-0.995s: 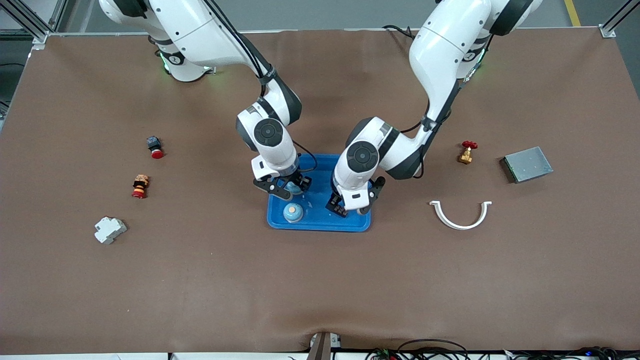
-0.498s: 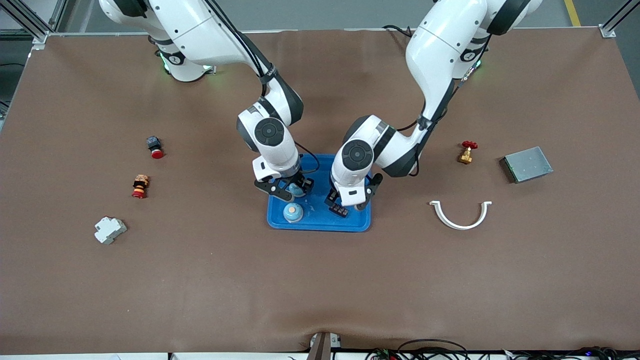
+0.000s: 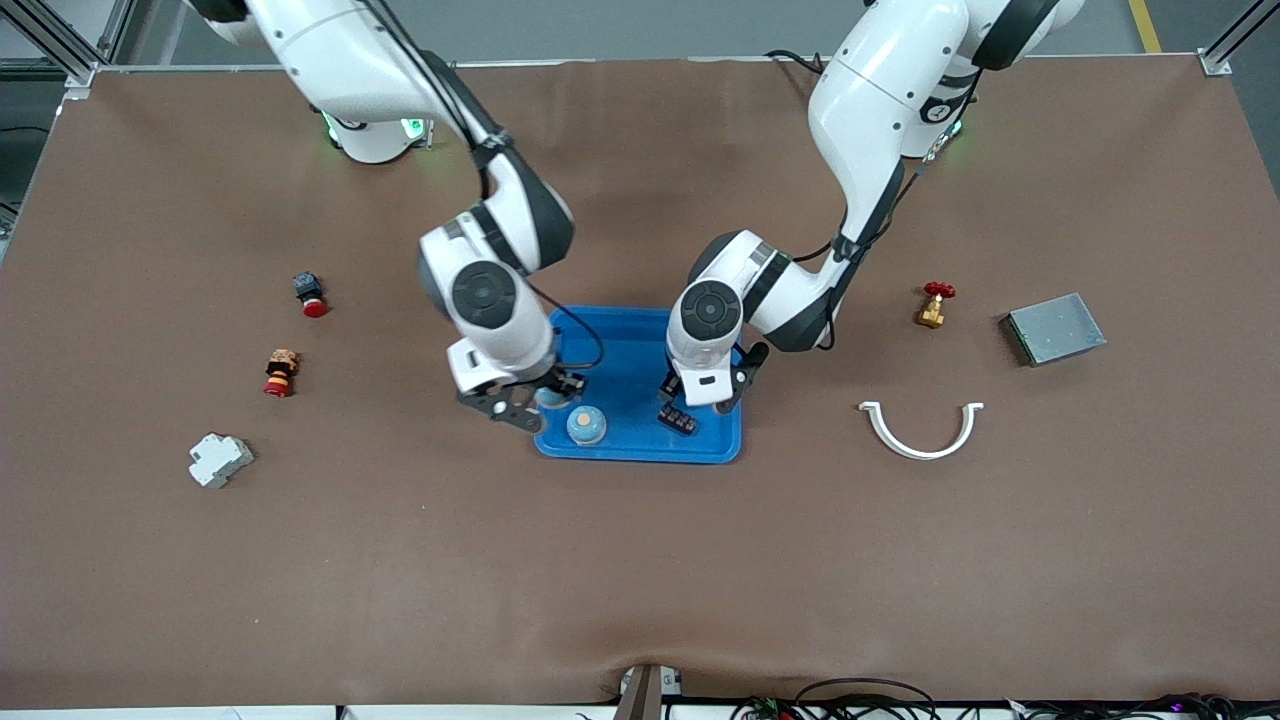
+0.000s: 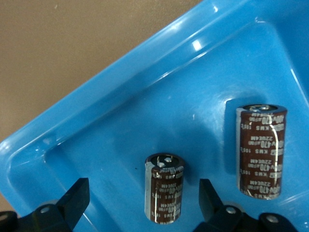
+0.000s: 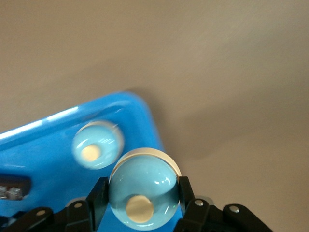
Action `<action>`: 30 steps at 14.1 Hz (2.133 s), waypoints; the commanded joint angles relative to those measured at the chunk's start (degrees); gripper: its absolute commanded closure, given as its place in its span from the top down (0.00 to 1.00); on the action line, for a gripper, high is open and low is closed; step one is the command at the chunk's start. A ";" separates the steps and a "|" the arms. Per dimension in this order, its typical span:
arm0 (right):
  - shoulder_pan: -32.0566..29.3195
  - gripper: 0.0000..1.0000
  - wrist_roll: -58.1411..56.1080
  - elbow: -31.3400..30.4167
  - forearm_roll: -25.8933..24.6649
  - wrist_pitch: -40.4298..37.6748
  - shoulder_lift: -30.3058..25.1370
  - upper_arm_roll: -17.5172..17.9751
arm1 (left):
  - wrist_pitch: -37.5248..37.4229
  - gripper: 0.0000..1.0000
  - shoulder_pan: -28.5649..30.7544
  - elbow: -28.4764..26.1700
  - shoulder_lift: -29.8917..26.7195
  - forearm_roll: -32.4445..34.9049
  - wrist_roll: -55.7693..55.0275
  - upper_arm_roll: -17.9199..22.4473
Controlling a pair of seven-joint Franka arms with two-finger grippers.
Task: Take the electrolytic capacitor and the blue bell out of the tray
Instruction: 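Carry the bell toward the red buttons while the left gripper lifts the capacitor, then lower the bell and open the right gripper while the left carries the capacitor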
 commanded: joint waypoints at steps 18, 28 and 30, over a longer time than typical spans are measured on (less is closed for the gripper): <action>-35.38 0.00 -67.61 -17.65 9.10 12.55 -5.18 0.83 | -12.79 0.00 2.37 4.18 -6.89 1.48 8.88 0.48; -35.82 0.00 -67.53 -18.97 9.36 19.51 -0.25 1.09 | -21.68 0.00 19.59 -12.68 -30.80 0.69 49.82 -0.13; -36.00 0.00 -67.44 -18.88 9.36 19.68 0.19 1.00 | -21.59 0.00 23.46 -15.06 -31.87 0.69 57.30 -0.13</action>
